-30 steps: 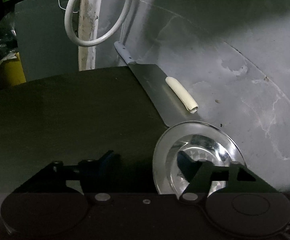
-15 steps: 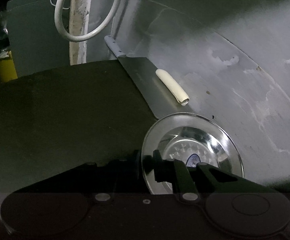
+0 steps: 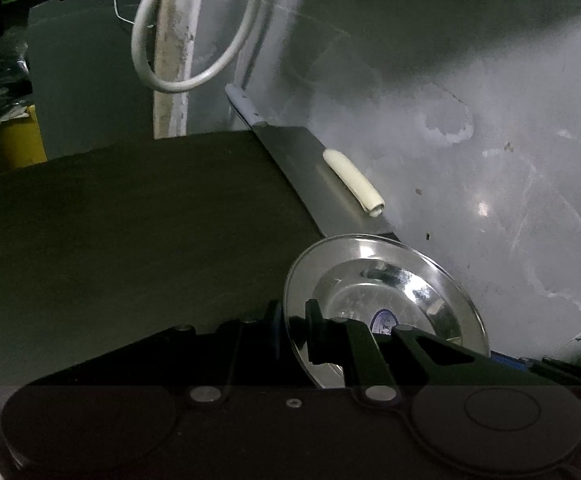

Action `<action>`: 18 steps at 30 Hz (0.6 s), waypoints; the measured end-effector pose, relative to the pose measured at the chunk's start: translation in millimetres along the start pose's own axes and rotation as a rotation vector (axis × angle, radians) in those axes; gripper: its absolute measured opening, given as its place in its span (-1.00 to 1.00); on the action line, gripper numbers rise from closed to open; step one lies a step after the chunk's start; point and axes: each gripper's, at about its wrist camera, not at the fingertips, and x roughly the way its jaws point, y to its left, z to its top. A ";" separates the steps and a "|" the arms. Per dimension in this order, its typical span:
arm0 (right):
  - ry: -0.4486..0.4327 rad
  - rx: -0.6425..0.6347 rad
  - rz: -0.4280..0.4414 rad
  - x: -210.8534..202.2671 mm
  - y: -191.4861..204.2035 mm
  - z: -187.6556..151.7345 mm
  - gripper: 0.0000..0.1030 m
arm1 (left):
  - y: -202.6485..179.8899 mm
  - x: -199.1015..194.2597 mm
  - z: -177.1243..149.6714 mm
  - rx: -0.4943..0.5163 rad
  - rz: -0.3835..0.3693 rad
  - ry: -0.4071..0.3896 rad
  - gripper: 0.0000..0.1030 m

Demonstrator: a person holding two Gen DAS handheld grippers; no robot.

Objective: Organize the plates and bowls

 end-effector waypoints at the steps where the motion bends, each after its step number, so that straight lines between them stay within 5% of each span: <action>1: -0.008 -0.006 0.006 -2.0 1.2 0.8 -0.34 | 1.2 -3.7 0.0 -0.004 0.001 -0.010 -0.76; 18: -0.130 -0.088 0.081 -51.2 30.0 5.8 -0.37 | 13.3 -69.2 -8.3 -0.033 -0.005 -0.150 -0.76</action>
